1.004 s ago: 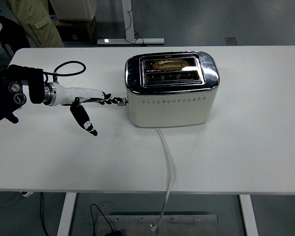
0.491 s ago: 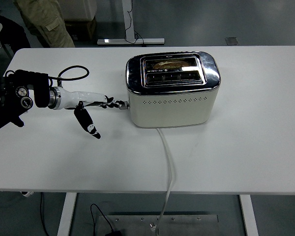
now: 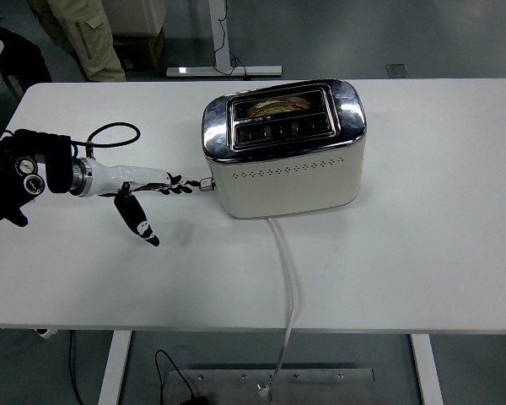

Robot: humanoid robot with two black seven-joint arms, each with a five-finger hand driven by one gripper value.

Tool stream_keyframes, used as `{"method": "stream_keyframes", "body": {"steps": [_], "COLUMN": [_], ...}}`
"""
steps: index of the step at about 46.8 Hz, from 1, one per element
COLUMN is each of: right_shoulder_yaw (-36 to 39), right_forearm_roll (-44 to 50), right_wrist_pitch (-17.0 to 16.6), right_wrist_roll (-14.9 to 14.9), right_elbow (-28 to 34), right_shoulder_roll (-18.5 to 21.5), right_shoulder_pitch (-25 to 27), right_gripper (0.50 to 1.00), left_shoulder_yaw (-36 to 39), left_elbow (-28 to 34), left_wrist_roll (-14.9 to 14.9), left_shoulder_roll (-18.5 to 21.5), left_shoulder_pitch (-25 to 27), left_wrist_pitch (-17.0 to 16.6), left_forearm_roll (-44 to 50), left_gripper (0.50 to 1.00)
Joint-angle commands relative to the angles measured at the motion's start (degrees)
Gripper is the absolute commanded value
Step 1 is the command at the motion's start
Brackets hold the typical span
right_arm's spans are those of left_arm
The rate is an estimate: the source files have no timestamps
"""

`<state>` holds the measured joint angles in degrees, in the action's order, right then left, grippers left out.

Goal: Press down toaster

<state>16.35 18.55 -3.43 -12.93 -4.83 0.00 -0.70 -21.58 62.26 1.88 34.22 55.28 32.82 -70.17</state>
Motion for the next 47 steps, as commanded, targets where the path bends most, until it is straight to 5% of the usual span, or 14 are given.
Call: {"method": "stream_keyframes", "body": {"steps": [1,23,47], "right_shoulder_yaw": [0.0,0.0,0.0], "right_forearm_roll": [0.0,0.0,0.0], "right_wrist_pitch": [0.0,0.0,0.0], "right_wrist_roll": [0.0,0.0,0.0], "right_elbow": [0.0,0.0,0.0], "right_shoulder_roll": [0.0,0.0,0.0], "right_shoulder_pitch": [0.0,0.0,0.0], "right_gripper": [0.998,0.998,0.998], "left_shoulder_yaw": [-0.1,-0.8,-2.1], "left_elbow": [0.1,0.8,-7.1], "left_wrist_roll": [0.1,0.7,0.8], "left_shoulder_roll": [1.3,6.7,10.9], "left_shoulder_pitch": [0.0,1.1,14.9], "left_wrist_pitch": [0.0,-0.1,-1.6], "left_forearm_roll": [0.0,3.3,26.3], "left_gripper": [1.000,1.000,1.000]}}
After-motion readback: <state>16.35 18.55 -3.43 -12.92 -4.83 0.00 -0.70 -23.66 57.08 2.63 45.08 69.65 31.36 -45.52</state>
